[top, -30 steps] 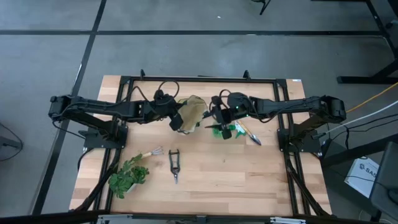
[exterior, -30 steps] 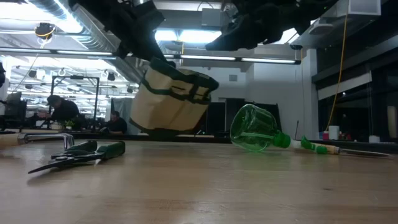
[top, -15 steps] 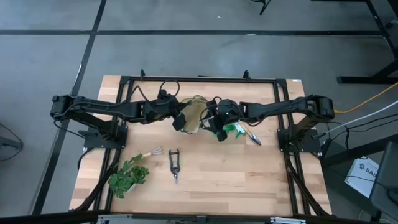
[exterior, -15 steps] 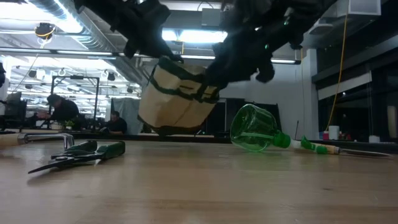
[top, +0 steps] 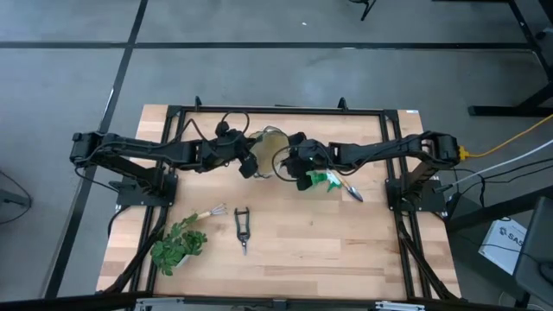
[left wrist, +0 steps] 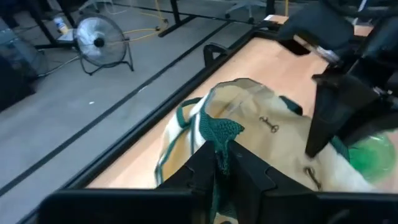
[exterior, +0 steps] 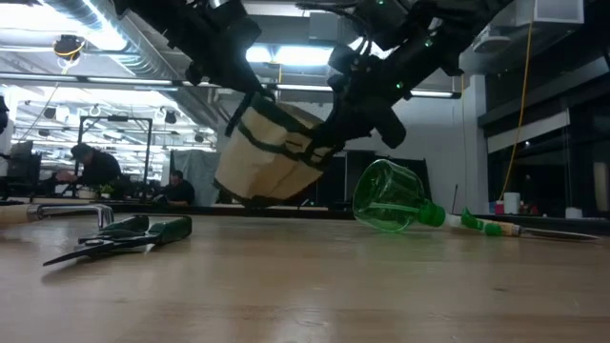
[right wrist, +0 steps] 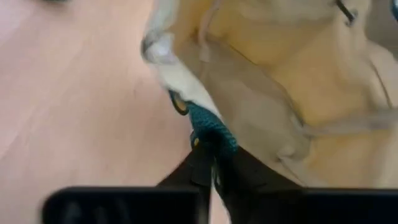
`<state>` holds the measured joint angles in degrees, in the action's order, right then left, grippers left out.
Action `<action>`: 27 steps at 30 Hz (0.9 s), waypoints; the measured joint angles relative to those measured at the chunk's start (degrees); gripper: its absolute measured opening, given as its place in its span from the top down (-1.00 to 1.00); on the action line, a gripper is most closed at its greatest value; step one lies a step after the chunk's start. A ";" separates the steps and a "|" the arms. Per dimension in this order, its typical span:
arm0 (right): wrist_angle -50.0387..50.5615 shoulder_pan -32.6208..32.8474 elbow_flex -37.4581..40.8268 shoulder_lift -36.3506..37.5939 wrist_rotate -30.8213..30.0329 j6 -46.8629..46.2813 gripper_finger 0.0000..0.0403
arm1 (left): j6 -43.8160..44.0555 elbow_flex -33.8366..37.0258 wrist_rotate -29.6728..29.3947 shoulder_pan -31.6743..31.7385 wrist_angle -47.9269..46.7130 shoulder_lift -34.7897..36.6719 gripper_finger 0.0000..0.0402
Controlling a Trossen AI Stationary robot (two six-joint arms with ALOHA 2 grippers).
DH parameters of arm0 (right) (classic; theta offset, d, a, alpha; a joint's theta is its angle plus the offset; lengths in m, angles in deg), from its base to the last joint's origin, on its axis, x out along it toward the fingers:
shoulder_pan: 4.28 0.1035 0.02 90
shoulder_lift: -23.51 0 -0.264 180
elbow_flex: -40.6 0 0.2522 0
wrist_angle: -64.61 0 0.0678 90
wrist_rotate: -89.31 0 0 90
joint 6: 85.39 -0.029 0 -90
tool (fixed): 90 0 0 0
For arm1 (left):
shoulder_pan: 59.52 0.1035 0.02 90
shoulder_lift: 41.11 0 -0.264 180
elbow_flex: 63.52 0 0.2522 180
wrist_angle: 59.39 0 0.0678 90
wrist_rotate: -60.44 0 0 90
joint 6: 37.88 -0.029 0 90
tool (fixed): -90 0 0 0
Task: Pick & Place Garden tools in Gardening bag
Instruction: Prepare the light brown gardening bag
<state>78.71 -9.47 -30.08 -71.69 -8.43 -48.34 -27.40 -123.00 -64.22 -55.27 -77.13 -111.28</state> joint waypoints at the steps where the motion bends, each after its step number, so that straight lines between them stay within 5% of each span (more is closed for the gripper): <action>1: 2.20 -0.04 -1.04 0.00 -0.03 -0.11 0.94 | -0.55 0.00 0.22 0.00 -0.36 0.02 0.75; 13: 15.12 -1.34 -8.28 0.00 4.02 -3.57 0.97 | -2.55 0.00 4.22 0.00 -13.03 10.46 0.31; 27: 16.17 -2.91 -8.31 0.04 11.55 -7.24 0.70 | 0.42 4.17 5.76 -0.01 -17.86 26.38 0.31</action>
<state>94.88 -12.38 -38.40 -71.64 3.12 -55.58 -26.99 -118.82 -58.47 -55.28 -94.99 -84.90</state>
